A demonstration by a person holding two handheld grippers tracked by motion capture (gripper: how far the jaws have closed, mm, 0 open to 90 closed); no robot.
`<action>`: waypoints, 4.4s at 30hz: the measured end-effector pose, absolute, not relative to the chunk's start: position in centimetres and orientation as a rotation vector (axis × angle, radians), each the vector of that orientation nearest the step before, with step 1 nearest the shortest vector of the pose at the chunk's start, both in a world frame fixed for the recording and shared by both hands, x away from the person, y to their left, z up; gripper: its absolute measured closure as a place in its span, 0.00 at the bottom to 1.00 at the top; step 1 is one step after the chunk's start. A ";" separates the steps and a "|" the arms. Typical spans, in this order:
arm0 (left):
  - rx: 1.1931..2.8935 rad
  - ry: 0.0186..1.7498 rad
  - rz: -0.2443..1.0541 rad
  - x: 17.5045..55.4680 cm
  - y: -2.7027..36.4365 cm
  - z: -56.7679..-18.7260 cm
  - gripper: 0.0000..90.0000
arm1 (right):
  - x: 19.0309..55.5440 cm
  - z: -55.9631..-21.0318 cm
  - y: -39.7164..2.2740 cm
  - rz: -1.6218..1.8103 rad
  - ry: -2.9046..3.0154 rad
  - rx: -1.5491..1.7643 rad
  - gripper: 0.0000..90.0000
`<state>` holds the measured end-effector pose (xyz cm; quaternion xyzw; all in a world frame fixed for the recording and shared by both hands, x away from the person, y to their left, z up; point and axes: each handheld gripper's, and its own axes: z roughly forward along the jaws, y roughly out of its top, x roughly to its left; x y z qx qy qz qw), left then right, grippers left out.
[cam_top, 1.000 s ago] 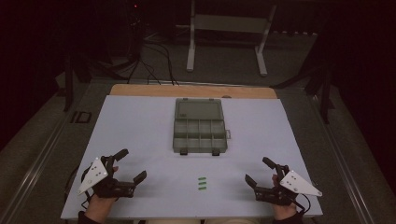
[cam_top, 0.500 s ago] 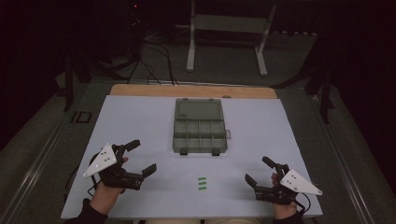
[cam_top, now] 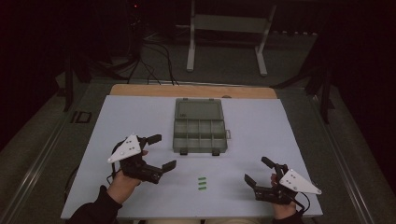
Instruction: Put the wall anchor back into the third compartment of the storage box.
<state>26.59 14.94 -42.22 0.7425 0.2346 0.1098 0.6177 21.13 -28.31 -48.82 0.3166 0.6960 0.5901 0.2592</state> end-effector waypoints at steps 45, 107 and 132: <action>2.162 0.445 -0.036 29.6 5.5 -49.7 0.50 | 21.2 -49.0 -28.1 1.619 1.925 0.858 0.12; 2.206 0.466 0.127 31.3 6.6 -44.9 0.93 | 21.3 -49.1 -28.1 1.620 1.934 0.860 0.12; 2.128 0.585 0.258 36.3 5.7 -40.2 0.93 | 21.4 -49.2 -28.0 1.616 1.945 0.856 0.12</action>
